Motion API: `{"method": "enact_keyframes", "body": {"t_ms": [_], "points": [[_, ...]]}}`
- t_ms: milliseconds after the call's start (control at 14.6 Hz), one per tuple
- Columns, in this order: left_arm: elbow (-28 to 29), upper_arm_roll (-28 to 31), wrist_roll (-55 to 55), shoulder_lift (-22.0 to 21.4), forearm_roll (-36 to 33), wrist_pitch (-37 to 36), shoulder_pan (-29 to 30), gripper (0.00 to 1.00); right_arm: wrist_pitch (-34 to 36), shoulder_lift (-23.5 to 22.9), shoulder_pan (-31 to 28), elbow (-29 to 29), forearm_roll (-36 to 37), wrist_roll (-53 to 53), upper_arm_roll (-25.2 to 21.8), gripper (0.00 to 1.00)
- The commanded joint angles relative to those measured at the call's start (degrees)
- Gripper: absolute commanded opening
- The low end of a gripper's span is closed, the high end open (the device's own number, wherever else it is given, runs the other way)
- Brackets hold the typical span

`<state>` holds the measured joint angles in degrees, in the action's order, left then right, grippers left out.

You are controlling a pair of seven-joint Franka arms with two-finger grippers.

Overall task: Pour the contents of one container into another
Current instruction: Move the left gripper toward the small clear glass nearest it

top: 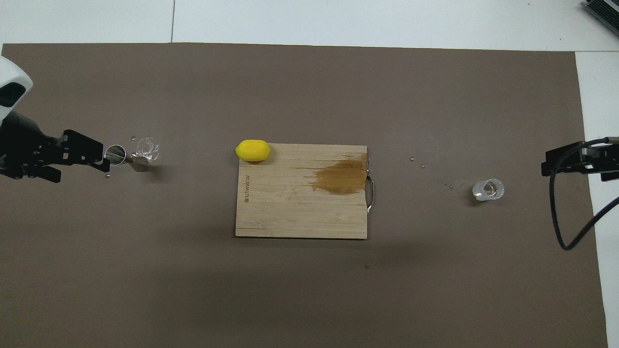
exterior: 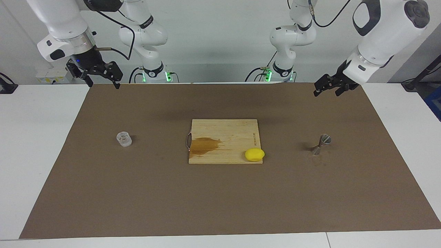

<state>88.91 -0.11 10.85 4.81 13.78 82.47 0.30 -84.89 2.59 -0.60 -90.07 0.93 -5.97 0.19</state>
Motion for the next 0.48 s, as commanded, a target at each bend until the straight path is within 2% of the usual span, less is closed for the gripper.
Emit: {"method": "enact_keyframes", "body": {"t_ms": [0, 137, 274, 410], "points": [[2.6, 8.2, 9.0, 1.4, 11.7, 0.8, 0.7, 1.0, 0.1, 0.8, -0.6, -0.7, -0.5, 1.4, 0.3, 1.0], [11.0, 13.4, 23.5, -0.1, 22.0, 6.4, 0.7, 1.0, 0.1, 0.8, -0.6, -0.7, -0.5, 1.4, 0.3, 1.0], [18.5, 15.4, 29.7, -2.6, 28.0, 11.0, 0.8, 1.0, 0.1, 0.8, -0.7, -0.7, -0.5, 1.4, 0.3, 1.0], [26.0, 15.8, 37.9, -5.8, 34.9, 20.7, 0.9, 1.0, 0.1, 0.8, -0.6, -0.7, -0.5, 1.4, 0.3, 1.0]]}}
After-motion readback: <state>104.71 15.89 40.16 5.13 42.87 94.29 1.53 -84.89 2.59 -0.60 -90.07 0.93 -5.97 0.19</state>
